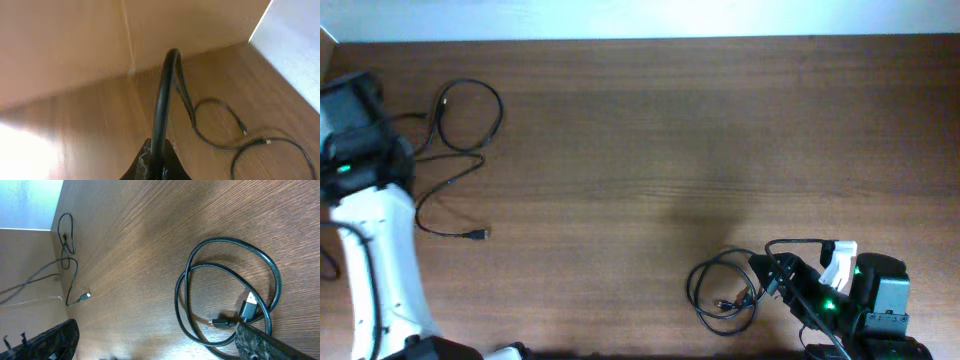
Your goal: Untangle cables
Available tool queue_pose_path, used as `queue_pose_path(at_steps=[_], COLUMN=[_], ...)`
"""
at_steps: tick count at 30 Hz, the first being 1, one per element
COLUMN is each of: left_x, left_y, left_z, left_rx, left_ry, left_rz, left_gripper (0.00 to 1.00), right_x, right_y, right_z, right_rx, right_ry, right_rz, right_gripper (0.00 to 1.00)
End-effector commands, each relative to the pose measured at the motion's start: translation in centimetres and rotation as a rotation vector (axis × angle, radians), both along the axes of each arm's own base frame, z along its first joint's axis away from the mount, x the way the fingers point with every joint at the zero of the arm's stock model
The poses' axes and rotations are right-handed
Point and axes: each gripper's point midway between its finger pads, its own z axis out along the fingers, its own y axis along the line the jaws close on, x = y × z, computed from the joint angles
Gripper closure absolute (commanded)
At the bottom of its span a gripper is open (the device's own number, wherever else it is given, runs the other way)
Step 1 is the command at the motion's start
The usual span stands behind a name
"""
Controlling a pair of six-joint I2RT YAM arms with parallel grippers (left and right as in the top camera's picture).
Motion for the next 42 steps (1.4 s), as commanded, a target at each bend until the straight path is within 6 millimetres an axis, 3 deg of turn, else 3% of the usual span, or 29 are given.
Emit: queue_pose_path(at_steps=[1,2,3,4,7,10,11,13,14,17,19,20,21,23,25,26,28,29,32,34,36,39,41,42], left_x=[-0.4,0.0,1.0,3.0,4.7,2.9,2.6,-0.2,-2.5,-4.6,-5.2,-5.2,-4.0,0.3,1.3,1.0,0.2,-0.8,-5.3,-8.3,-9.9,-9.2,-9.8,-10.6], left_y=[0.9,0.6,-0.4,-3.2,-8.5,-13.8,-14.3,-11.5,-10.5,-8.7,-5.9,-5.2,-6.8,-15.4,-23.3,-30.7,-35.1,-37.5,-46.6,-52.3,-56.7,-61.4,-64.2,-65.1], left_z=[-4.0,-4.8,-5.5,-5.9,-6.4,-8.7,-9.0,-10.0,-10.3,-10.3,-6.4,-2.8,-0.4,3.0,2.3,0.1,-3.6,-5.9,-12.9,-15.4,-16.4,-19.7,-22.9,-25.0], left_rx=[-0.235,-0.288,-0.358,-0.484,-0.686,-0.813,-0.793,-0.586,-0.556,-0.581,-0.599,-0.616,-0.687,-0.804,-0.766,-0.747,-0.675,-0.659,-0.628,-0.537,-0.402,-0.014,0.067,0.078], left_ry=[-0.07,-0.075,-0.096,-0.15,-0.184,-0.019,0.026,0.212,0.28,0.306,0.222,0.123,0.024,-0.083,0.037,0.187,0.365,0.443,0.569,0.548,0.463,0.404,0.403,0.424], left_rz=[0.01,-0.019,-0.08,-0.217,-0.402,-0.433,-0.44,-0.282,-0.171,-0.112,-0.13,-0.133,-0.23,-0.846,-1.226,-1.46,-1.556,-1.614,-1.884,-2.098,-2.249,-2.238,-2.257,-2.285], left_gripper=[1.0,0.75,0.36,0.01,0.01,0.01,0.01,0.01,0.01,0.01,0.01,0.01,0.01,0.01,0.01,0.01,0.01,0.01,0.01,0.01,0.01,0.01,0.01,0.09], right_x=[0.0,0.0,0.0,0.0,0.0,-0.3,-0.4,-1.1,-1.5,-1.6,-1.6,-1.6,-1.6,-1.5,-0.9,0.2,0.4,0.1,-1.4,-1.9,-2.3,-3.1,-3.6,-3.9], right_y=[-0.1,-0.1,-0.1,-0.1,-0.1,-0.1,-0.1,0.0,0.0,0.0,0.0,0.0,0.0,-0.4,-1.0,-2.0,-3.9,-5.7,-6.7,-6.6,-6.6,-6.5,-6.5,-6.5], right_z=[-0.2,-0.2,-0.2,-0.2,-0.2,-0.4,-0.5,-1.0,-1.2,-1.3,-1.3,-1.3,-1.3,-1.6,-1.2,1.0,4.0,7.1,12.1,12.0,11.5,10.6,10.1,9.9], right_rx=[-0.018,-0.018,-0.018,-0.018,-0.018,-0.017,-0.016,-0.013,-0.027,-0.034,-0.036,-0.036,-0.036,-0.061,-0.141,-0.227,-0.34,-0.429,-0.486,-0.485,-0.484,-0.483,-0.494,-0.494], right_ry=[-0.011,-0.011,-0.01,-0.01,-0.009,0.009,0.013,0.052,0.057,0.056,0.057,0.058,0.058,0.06,-0.004,-0.101,-0.162,-0.2,-0.282,-0.265,-0.238,-0.188,-0.167,-0.153], right_rz=[0.009,0.009,0.008,0.009,0.008,0.009,0.009,0.009,0.03,0.04,0.042,0.042,0.041,0.025,0.058,0.052,-0.005,-0.084,-0.147,-0.143,-0.136,-0.123,-0.104,-0.101], right_gripper=[0.01,0.01,0.01,0.01,0.01,0.01,0.01,0.01,0.01,0.01,0.01,0.01,0.01,0.01,0.01,0.01,0.01,0.01,0.01,0.01,0.01,0.01,0.01,0.01])
